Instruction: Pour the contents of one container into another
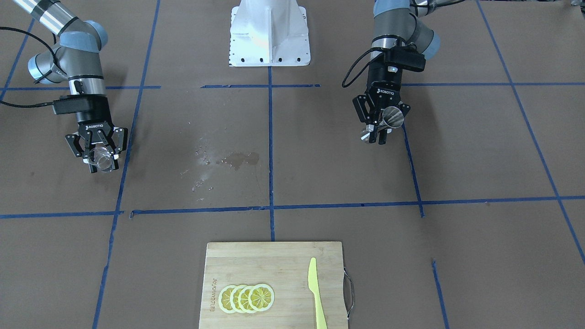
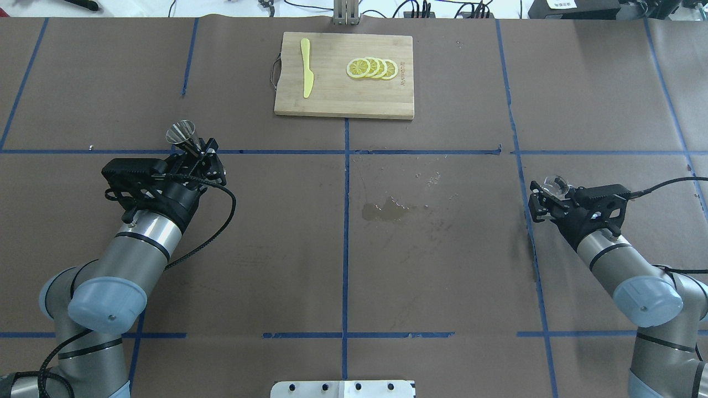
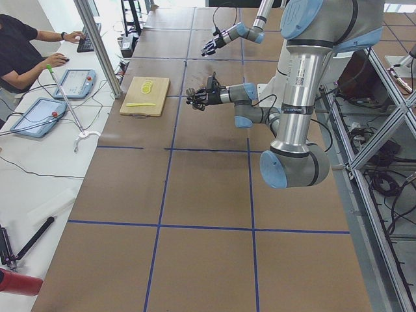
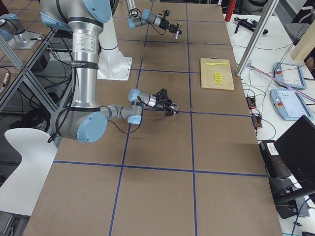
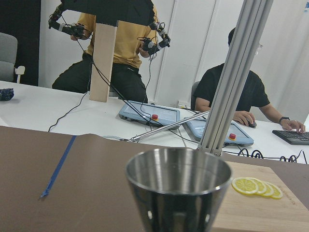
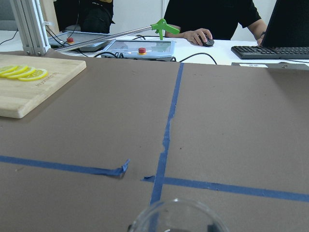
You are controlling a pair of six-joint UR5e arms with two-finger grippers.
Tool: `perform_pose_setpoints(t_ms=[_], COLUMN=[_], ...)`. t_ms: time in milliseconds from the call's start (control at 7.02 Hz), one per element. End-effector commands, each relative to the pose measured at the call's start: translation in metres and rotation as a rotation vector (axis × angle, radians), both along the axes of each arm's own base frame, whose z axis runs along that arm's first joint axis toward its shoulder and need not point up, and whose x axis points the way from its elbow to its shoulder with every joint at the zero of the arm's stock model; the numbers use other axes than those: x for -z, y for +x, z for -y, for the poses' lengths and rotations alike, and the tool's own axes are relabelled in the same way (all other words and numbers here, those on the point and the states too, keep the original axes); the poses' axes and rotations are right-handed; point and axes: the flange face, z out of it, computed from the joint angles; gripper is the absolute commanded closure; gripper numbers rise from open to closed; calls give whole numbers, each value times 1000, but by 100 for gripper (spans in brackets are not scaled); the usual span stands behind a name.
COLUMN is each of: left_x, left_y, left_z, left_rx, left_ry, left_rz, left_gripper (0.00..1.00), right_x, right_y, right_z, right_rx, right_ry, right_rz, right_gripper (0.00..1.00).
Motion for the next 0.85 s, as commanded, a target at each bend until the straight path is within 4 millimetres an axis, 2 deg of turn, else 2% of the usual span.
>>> perform_pose_setpoints(t_ms=[0,142,285,427,570,712], left_x=[27,39,39,57,65,70], left_y=[25,50,72,86,96,98], left_z=[6,12,11,12,8,6], left_rx=[-31,-38,-59,-80,-169,-220], left_ry=[60,70,80,109,130,140], left_rz=[84,97,143,170,187,182], left_gripper=[100,100,100,100,100,100], right_x=[32,53,61,90,97,116], right_y=[7,13,12,2,1,-9], right_z=[8,10,15,35,39,43], right_rx=[47,61,73,109,127,139], right_ry=[95,153,150,166,182,220], right_rz=[-69,-122,-125,-92,-103,-109], right_gripper=[100,100,100,100,100,100])
